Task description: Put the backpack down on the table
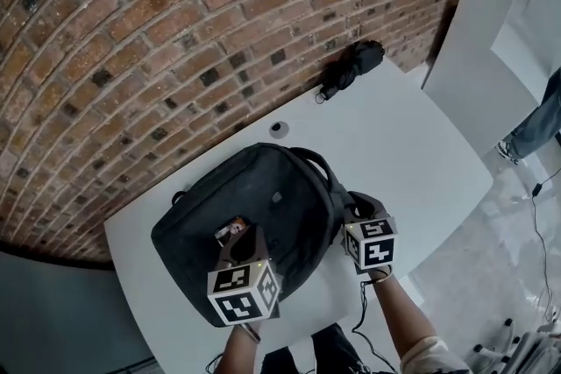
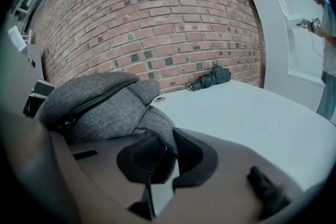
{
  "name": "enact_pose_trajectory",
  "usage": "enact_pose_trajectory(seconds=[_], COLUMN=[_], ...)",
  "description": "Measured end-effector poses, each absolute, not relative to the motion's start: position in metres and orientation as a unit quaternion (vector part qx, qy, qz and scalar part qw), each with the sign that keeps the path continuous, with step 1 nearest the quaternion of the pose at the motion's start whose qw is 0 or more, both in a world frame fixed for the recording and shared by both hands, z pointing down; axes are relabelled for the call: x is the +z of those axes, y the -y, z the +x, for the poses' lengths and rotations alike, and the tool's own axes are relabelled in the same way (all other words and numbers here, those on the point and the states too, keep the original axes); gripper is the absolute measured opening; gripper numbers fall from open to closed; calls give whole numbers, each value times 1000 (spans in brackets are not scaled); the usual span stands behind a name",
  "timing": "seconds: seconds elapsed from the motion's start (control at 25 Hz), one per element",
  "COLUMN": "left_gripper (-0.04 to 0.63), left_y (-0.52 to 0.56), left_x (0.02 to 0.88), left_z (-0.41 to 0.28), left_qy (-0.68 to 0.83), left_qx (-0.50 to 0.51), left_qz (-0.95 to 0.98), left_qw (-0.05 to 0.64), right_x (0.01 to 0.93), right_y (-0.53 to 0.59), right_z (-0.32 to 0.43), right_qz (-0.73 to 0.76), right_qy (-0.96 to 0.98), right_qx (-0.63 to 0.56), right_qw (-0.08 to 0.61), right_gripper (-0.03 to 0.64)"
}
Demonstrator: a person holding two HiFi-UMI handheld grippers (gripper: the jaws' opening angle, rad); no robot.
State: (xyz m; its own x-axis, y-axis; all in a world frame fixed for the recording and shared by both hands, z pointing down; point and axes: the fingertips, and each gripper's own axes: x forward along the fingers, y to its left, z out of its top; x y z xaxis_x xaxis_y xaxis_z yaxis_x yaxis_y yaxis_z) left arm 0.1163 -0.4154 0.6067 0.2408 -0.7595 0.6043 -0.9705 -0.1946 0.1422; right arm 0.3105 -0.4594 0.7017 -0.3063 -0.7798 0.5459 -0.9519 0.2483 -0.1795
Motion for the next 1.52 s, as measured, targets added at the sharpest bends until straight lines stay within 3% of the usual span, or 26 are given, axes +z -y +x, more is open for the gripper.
enact_pose_trajectory(seconds=[0.88, 1.52], left_gripper=[12, 12], left_y=[401, 356], left_x=[595, 523], left_z=[105, 49], left_qy=[577, 586], left_qx=[198, 145], left_qz=[749, 759], left_qw=[260, 242], right_x=[728, 571], right_y=[415, 365], right_z=[347, 302], right_qz=[594, 642], right_qy=[712, 722], right_qx=[319, 220], right_qw=[197, 134], right_gripper=[117, 86])
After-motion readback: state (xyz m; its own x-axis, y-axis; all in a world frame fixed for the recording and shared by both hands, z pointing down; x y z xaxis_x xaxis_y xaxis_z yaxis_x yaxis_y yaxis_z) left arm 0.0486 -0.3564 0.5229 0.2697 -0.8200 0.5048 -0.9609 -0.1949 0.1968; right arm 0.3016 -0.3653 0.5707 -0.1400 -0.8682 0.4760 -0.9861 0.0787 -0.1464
